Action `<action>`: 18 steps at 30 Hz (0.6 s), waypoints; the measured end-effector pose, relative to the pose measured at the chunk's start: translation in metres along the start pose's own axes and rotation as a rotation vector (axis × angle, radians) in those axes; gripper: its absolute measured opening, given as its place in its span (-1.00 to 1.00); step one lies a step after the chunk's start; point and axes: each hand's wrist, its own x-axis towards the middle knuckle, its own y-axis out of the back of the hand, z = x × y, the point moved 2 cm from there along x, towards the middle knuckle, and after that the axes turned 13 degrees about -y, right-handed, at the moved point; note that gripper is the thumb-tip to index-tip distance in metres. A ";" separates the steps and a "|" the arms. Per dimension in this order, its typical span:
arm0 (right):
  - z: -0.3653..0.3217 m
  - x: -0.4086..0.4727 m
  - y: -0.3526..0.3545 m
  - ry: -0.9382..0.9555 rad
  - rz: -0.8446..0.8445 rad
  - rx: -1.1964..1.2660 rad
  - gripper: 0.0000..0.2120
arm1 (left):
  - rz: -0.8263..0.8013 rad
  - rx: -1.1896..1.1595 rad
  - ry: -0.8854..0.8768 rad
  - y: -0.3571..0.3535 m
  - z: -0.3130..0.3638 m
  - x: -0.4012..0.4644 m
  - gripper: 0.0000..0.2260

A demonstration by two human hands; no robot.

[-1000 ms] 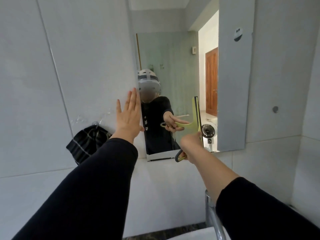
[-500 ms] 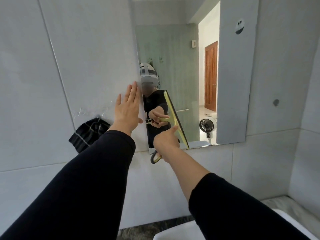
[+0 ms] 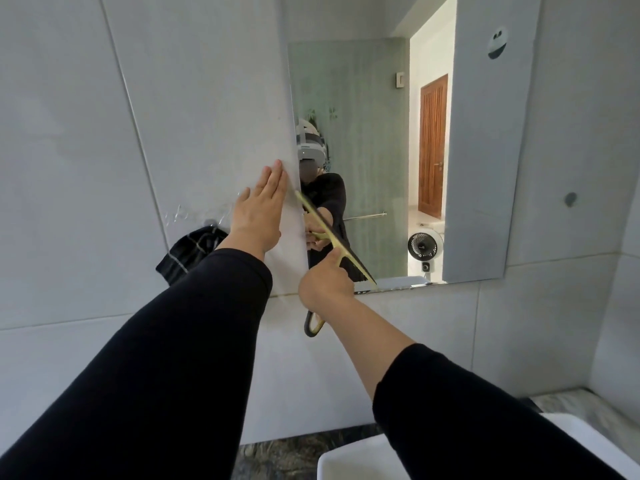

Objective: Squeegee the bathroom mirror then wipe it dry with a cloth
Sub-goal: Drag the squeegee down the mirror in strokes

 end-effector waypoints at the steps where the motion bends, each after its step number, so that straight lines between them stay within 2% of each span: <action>1: 0.003 -0.002 -0.004 0.029 0.003 -0.058 -0.23 | 0.003 -0.005 -0.006 0.000 -0.001 0.000 -0.08; 4: 0.010 -0.007 -0.011 0.093 0.035 -0.165 -0.26 | -0.021 0.006 -0.014 0.001 -0.004 0.001 -0.05; 8: 0.017 -0.004 -0.011 0.170 0.124 -0.313 -0.28 | -0.129 0.031 -0.023 0.005 -0.005 0.000 0.20; 12: 0.039 0.002 -0.007 0.331 0.249 -0.545 -0.33 | -0.094 -0.027 0.000 0.007 0.005 -0.001 0.17; 18: 0.073 0.022 0.026 0.604 0.390 -0.834 -0.45 | -0.033 -0.154 0.136 -0.005 0.035 0.000 0.12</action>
